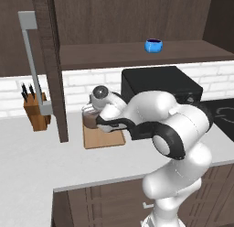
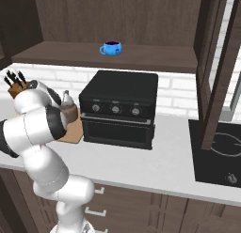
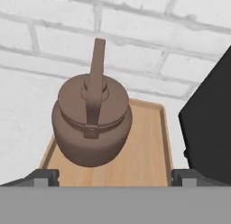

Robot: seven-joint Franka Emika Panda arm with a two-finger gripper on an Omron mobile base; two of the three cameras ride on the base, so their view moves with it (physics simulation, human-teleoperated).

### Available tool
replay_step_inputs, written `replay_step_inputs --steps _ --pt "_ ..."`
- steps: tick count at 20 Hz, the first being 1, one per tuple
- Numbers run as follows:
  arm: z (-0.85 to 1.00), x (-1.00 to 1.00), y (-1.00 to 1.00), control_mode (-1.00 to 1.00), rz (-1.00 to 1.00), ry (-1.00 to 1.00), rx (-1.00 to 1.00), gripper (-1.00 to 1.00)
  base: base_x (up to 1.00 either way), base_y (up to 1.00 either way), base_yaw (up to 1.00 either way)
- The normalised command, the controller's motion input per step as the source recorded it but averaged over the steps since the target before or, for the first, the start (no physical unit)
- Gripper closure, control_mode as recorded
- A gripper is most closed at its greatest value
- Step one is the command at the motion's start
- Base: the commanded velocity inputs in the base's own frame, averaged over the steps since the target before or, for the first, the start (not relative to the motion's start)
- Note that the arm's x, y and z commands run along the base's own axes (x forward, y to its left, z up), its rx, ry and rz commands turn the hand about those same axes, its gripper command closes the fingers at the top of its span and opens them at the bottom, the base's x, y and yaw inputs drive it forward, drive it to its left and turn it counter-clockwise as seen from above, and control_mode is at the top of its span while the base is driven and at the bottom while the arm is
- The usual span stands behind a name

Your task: Pick the kettle from the counter and place it on the tray. Then pick the mug from the cabinet and place it on the tray. Then close the cabinet doors.

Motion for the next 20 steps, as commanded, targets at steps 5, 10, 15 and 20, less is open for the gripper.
replay_step_inputs --steps 5,10,15,20 --pt "0.43 -0.36 -0.09 -1.0 0.0 0.0 0.09 -1.0 0.0 0.0 0.0" --pt "0.46 -0.4 -0.31 -1.0 -0.01 0.0 0.02 -1.0 0.0 0.0 0.0" --pt "0.54 -0.45 -0.29 -1.0 0.0 -0.01 0.03 -1.0 0.0 0.0 0.0" --pt "0.57 -0.55 -0.31 -1.0 0.0 -0.01 0.0 -1.0 0.0 0.0 0.0"
